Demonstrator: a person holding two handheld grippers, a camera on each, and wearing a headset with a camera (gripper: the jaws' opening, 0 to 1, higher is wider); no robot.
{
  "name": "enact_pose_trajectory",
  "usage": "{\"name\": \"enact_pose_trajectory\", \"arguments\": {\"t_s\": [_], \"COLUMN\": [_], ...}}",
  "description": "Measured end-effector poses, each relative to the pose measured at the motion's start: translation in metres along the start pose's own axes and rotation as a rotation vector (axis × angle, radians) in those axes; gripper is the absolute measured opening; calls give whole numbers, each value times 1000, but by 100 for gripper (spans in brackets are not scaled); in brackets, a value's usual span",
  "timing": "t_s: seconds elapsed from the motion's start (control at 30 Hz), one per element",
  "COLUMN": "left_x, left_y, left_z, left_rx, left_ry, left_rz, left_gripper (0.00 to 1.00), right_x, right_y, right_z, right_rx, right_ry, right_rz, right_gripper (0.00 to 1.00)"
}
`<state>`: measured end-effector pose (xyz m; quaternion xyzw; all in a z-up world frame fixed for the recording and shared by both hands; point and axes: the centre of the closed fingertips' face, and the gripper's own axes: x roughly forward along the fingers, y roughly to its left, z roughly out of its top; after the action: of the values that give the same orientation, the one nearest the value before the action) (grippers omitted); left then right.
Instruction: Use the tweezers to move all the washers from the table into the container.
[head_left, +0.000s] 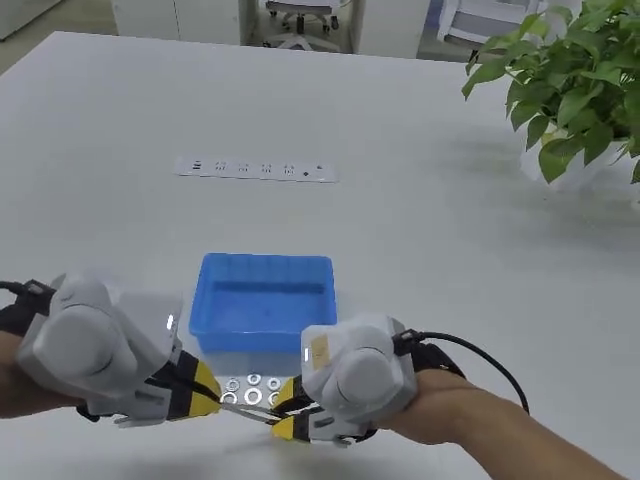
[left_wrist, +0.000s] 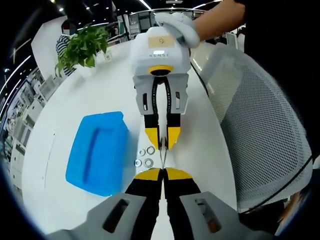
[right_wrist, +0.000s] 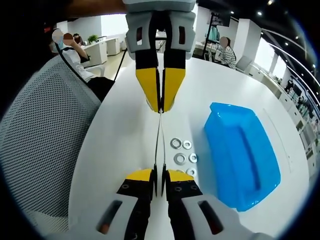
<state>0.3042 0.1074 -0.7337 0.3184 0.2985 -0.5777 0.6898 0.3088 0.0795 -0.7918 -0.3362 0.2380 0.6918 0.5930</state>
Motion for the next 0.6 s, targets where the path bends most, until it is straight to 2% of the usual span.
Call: {"name": "enact_pose_trajectory", "arguments": {"t_s": [0.13,0.33,0.6], "left_x": [-9,-17,-21], "left_y": [3,4,4], "left_z": [12,24,39], "left_rx": [12,33,44], "left_ry": [-22,-32,-55], "left_rz": [9,17,11], "left_gripper": [5,5,5], "right_x": [0,-2,-4], "right_y": [-2,-4,-5], "right_z": [7,17,25], "right_rx": [7,11,27], "right_ry": [-27,-57,-94], "right_rz": [-20,-33,-43], "right_gripper": [11,11,11]}}
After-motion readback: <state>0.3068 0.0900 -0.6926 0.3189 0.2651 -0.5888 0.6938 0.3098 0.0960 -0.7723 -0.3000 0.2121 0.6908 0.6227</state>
